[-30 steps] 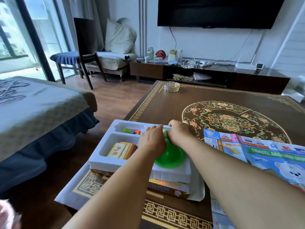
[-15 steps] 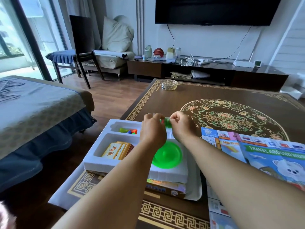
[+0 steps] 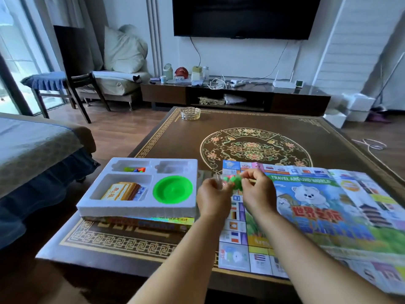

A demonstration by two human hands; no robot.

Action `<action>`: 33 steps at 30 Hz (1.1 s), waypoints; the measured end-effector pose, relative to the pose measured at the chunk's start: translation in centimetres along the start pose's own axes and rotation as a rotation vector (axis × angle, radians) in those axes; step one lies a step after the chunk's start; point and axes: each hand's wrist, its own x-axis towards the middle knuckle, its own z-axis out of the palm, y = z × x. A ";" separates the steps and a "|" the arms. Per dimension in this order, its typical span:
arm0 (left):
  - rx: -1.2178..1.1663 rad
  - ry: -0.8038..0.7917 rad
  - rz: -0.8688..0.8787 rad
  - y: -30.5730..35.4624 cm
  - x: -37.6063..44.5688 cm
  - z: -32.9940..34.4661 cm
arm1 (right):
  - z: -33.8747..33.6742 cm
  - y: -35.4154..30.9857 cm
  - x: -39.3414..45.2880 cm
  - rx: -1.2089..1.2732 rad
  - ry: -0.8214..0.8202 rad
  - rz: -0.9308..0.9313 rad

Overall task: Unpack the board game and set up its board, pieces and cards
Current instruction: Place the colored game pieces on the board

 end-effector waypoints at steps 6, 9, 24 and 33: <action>-0.072 -0.100 -0.028 -1.2 -4.0 3.8 | -3.8 4.7 -1.2 0.015 0.043 0.168; -0.236 -0.200 -0.130 -1.6 -5.7 4.7 | -5.4 6.5 -2.4 0.011 -0.029 0.196; -0.394 -0.457 -0.276 -1.6 -6.7 8.2 | -8.8 9.1 -2.3 0.188 -0.177 0.226; -0.353 -0.533 -0.311 -0.9 -6.3 8.6 | -10.9 9.9 -1.7 0.362 -0.373 0.242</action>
